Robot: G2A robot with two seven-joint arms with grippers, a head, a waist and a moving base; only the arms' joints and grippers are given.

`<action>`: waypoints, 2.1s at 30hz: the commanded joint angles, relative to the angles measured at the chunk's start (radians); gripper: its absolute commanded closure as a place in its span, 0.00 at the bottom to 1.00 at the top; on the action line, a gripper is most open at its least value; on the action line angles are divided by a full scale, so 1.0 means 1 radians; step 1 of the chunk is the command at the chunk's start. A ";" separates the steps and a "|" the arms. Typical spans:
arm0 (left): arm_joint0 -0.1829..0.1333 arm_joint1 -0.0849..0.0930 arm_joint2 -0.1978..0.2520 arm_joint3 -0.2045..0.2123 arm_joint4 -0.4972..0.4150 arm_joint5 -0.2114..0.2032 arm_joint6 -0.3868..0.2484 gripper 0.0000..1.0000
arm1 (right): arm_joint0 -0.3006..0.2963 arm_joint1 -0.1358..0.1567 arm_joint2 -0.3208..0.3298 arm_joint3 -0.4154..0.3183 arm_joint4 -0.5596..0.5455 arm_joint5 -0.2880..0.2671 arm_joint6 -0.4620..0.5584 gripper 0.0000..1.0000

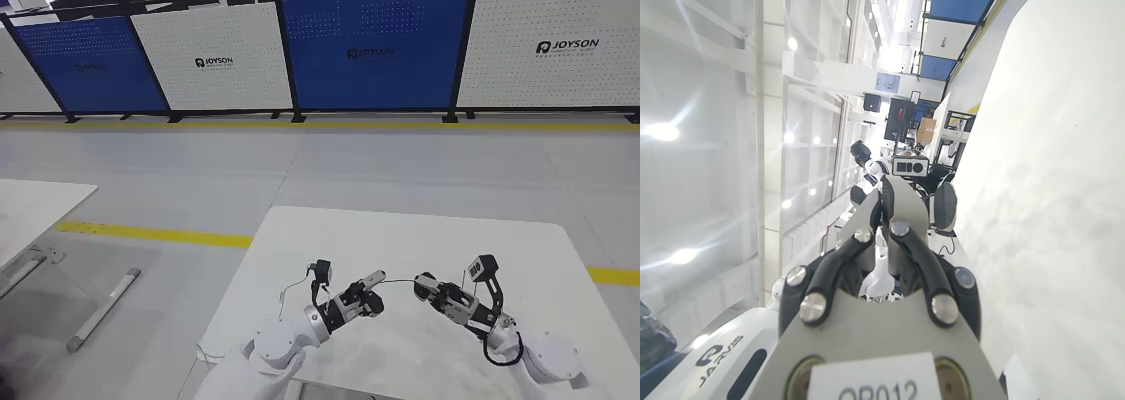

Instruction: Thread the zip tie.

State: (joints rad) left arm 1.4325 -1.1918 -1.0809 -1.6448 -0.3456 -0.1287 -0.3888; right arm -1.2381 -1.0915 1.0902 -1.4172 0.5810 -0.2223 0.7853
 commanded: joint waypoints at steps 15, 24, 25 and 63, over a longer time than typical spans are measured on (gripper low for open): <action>-0.055 -0.035 0.119 0.036 0.044 -0.068 0.153 0.00 | 0.000 0.000 0.000 0.000 0.000 0.000 0.000 1.00; -0.071 -0.041 0.136 0.055 0.041 -0.054 0.173 0.00 | 0.000 0.000 0.000 0.000 0.000 0.000 0.000 1.00; -0.071 -0.041 0.136 0.055 0.041 -0.054 0.173 0.00 | 0.000 0.000 0.000 0.000 0.000 0.000 0.000 1.00; -0.074 -0.056 0.135 0.066 0.088 -0.132 0.241 0.59 | -0.013 -0.001 0.000 -0.022 -0.039 0.028 -0.030 1.00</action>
State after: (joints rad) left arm 1.3588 -1.2476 -0.9452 -1.5801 -0.2567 -0.2598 -0.1476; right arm -1.2507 -1.0928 1.0905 -1.4389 0.5421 -0.1946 0.7553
